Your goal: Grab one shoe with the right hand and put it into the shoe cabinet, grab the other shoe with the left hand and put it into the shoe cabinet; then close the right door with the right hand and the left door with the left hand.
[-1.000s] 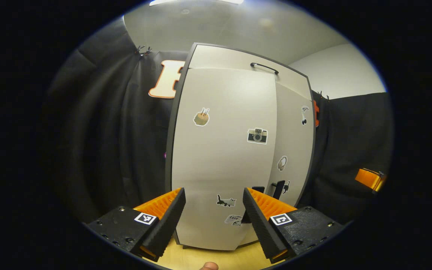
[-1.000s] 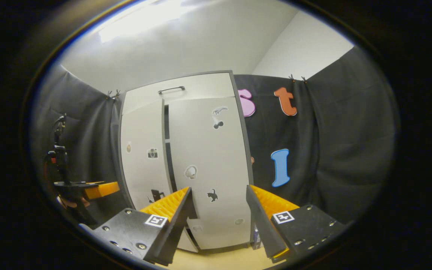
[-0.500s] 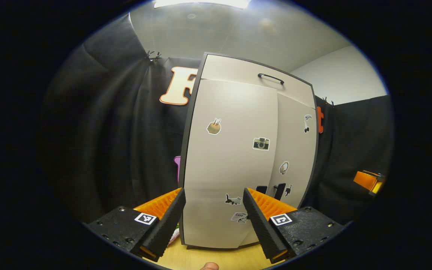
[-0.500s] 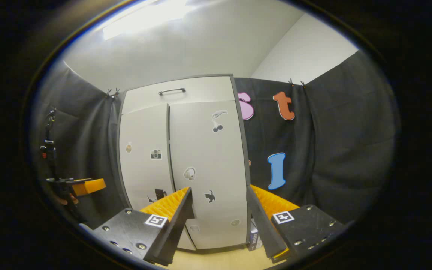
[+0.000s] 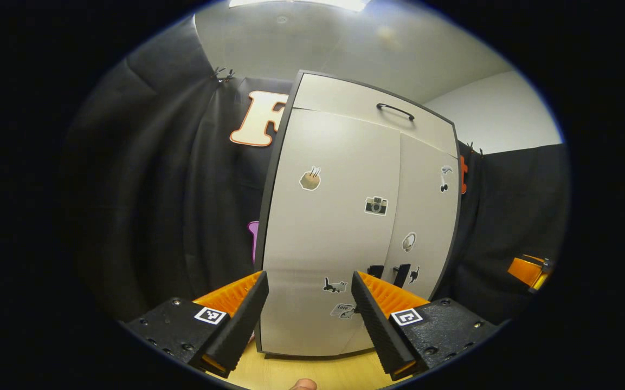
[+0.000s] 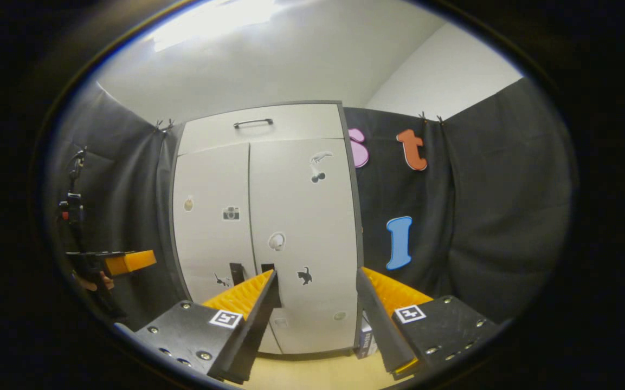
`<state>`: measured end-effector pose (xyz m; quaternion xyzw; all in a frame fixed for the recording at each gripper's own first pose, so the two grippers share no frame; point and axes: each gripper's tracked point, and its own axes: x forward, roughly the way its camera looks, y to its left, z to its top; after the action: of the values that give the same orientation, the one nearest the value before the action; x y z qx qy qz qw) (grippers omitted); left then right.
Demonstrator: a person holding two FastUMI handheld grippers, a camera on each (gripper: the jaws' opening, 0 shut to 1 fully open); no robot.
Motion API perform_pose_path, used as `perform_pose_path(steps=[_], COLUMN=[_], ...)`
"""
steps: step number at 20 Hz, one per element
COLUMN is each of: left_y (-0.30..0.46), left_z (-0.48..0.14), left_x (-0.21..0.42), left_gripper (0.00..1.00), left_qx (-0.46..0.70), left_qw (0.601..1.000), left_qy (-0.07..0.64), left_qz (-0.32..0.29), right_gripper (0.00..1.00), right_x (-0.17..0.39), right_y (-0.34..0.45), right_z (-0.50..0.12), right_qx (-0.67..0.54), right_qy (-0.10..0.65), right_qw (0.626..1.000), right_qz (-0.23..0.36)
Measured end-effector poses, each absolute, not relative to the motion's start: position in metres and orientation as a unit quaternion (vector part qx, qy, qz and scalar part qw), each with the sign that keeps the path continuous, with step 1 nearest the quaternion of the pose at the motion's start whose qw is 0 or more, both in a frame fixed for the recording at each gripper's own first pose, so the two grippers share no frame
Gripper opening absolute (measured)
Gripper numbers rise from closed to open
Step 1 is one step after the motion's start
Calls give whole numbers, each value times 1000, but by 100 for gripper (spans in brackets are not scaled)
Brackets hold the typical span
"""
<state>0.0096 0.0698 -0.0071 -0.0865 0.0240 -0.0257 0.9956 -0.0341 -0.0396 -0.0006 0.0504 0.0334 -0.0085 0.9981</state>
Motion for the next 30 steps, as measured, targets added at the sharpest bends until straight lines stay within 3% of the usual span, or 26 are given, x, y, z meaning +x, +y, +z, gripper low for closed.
perform_pose_path(steps=[30], left_y=[29], left_z=[3], left_x=[28], left_gripper=[95], left_qx=[-78], left_qw=[995], left_qy=[9], left_qz=[-60], right_gripper=[87], right_x=[-39], right_y=[-72], right_z=[-6], right_qx=[34], right_qy=[29], right_qw=[998], right_qz=[-48])
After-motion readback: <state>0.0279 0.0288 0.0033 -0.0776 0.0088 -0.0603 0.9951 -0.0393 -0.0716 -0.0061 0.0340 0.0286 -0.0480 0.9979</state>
